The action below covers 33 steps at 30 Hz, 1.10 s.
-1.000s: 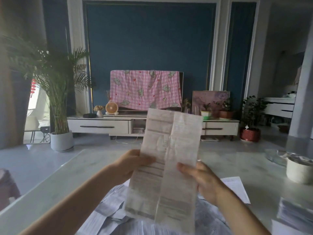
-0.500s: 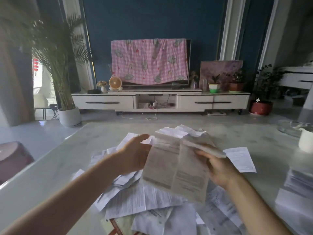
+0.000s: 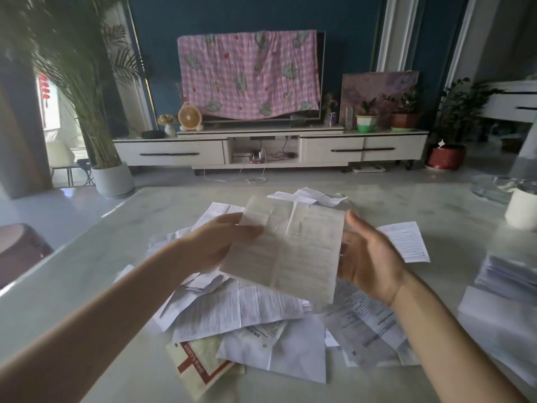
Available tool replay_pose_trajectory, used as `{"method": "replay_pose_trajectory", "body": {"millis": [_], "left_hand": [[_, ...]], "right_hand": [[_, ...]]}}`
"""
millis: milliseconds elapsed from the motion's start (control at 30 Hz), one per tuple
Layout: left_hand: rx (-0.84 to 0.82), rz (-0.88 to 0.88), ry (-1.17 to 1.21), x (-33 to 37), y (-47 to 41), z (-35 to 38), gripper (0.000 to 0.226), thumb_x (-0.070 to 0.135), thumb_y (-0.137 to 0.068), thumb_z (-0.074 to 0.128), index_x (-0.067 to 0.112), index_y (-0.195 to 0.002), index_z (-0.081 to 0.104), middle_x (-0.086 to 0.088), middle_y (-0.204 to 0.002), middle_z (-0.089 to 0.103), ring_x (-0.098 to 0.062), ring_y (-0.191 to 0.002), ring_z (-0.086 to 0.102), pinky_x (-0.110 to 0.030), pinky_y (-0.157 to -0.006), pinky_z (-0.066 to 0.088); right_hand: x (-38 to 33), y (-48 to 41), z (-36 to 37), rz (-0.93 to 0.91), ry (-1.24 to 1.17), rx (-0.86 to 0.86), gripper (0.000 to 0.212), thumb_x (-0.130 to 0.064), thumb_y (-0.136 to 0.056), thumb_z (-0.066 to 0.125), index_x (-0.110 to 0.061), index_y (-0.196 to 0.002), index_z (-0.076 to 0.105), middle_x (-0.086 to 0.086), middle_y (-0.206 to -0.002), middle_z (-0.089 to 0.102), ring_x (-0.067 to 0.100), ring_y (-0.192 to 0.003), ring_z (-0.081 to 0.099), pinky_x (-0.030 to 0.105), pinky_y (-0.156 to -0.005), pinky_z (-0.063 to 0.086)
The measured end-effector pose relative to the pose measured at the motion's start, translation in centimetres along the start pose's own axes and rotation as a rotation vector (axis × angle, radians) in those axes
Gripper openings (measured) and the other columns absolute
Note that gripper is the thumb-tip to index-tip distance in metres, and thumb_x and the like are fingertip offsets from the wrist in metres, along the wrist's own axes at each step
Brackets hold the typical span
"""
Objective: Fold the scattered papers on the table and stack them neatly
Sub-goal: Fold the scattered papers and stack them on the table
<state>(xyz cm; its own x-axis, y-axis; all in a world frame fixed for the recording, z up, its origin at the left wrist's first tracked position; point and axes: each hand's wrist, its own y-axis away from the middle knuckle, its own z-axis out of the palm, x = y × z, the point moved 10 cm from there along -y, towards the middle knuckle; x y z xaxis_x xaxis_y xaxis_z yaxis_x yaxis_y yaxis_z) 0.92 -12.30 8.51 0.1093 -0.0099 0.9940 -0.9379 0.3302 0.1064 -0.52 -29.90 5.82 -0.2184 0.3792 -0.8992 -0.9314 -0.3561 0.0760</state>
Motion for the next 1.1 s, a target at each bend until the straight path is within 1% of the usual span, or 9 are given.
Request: {"method": "replay_pose_trajectory", "body": {"millis": [67,233,367,467,533,633,733,900,1100], "left_hand": [[0.046,0.051,0.001,-0.2,-0.2,0.1,0.012,0.004,-0.084,0.056,0.006,-0.094,0.062,-0.006,-0.08,0.071,-0.016,-0.068,0.068,-0.027,-0.06,0.056],[-0.014,0.009,0.058,-1.1,0.3,1.4,0.025,0.008,-0.075,0.063,0.005,-0.099,0.062,-0.009,-0.085,0.072,-0.02,-0.074,0.07,-0.03,-0.06,0.056],[-0.084,-0.056,0.11,-2.1,0.7,2.3,0.024,0.0,-0.071,0.063,0.005,-0.094,0.066,-0.01,-0.086,0.072,-0.02,-0.075,0.07,-0.031,-0.065,0.058],[-0.097,-0.101,0.066,-2.1,0.6,1.2,0.031,-0.004,-0.069,0.065,0.011,-0.096,0.068,-0.006,-0.085,0.069,-0.015,-0.07,0.067,-0.025,-0.065,0.057],[-0.16,-0.154,-0.033,-1.8,1.1,1.4,0.026,0.006,-0.073,0.065,0.015,-0.098,0.069,-0.002,-0.084,0.069,-0.011,-0.066,0.064,-0.021,-0.061,0.053],[-0.278,-0.219,-0.38,-2.5,1.6,3.6,0.014,0.014,-0.078,0.07,0.014,-0.092,0.071,-0.003,-0.092,0.069,-0.014,-0.076,0.065,-0.025,-0.075,0.053],[-0.156,-0.168,-0.657,-2.2,0.7,4.0,0.002,0.016,-0.084,0.068,0.018,-0.082,0.068,-0.005,-0.087,0.068,-0.017,-0.077,0.064,-0.032,-0.084,0.051],[0.049,-0.048,-0.098,-1.2,-0.2,2.0,0.01,0.011,-0.09,0.056,0.008,-0.094,0.065,-0.009,-0.086,0.067,-0.016,-0.067,0.066,-0.026,-0.062,0.055],[0.076,-0.036,0.034,-2.4,-0.5,3.0,0.013,0.012,-0.093,0.05,0.01,-0.092,0.063,-0.004,-0.076,0.07,-0.014,-0.063,0.068,-0.028,-0.053,0.055]], "right_hand": [[1.5,0.5,1.0,0.041,0.187,0.036,0.05,-0.039,-0.07,0.073,-0.009,-0.109,0.067,0.012,-0.102,0.069,0.025,-0.092,0.065,0.043,-0.086,0.051],[1.3,0.7,0.0,-0.077,0.252,0.194,0.041,-0.004,-0.069,0.073,-0.001,-0.109,0.065,0.014,-0.103,0.07,0.024,-0.09,0.068,0.033,-0.079,0.056],[1.4,1.1,0.2,-0.049,0.374,0.105,0.04,-0.002,-0.069,0.073,0.0,-0.108,0.065,0.014,-0.105,0.07,0.027,-0.098,0.067,0.037,-0.089,0.053],[1.6,1.6,0.5,0.024,0.492,-0.024,0.037,-0.001,-0.067,0.072,-0.001,-0.103,0.066,0.011,-0.101,0.072,0.02,-0.09,0.069,0.027,-0.078,0.055],[1.8,2.1,1.0,0.08,0.58,-0.115,0.03,0.005,-0.072,0.07,-0.004,-0.1,0.067,0.007,-0.096,0.073,0.015,-0.085,0.07,0.022,-0.069,0.054],[2.1,2.4,1.9,0.097,0.656,-0.187,0.028,0.009,-0.074,0.068,-0.007,-0.097,0.068,0.002,-0.089,0.074,0.012,-0.079,0.07,0.019,-0.063,0.053],[1.7,2.0,1.4,0.08,0.626,-0.137,0.028,0.003,-0.073,0.07,-0.004,-0.099,0.067,0.007,-0.091,0.073,0.015,-0.078,0.069,0.023,-0.066,0.056],[0.4,1.1,-2.5,0.0,0.003,0.132,0.034,-0.016,-0.067,0.065,-0.006,-0.099,0.062,0.006,-0.081,0.072,0.014,-0.068,0.068,0.023,-0.06,0.057],[2.0,1.5,-1.0,0.014,0.149,0.111,0.017,-0.005,-0.086,0.058,-0.009,-0.101,0.065,0.003,-0.088,0.073,0.013,-0.075,0.07,0.025,-0.059,0.057]]}}
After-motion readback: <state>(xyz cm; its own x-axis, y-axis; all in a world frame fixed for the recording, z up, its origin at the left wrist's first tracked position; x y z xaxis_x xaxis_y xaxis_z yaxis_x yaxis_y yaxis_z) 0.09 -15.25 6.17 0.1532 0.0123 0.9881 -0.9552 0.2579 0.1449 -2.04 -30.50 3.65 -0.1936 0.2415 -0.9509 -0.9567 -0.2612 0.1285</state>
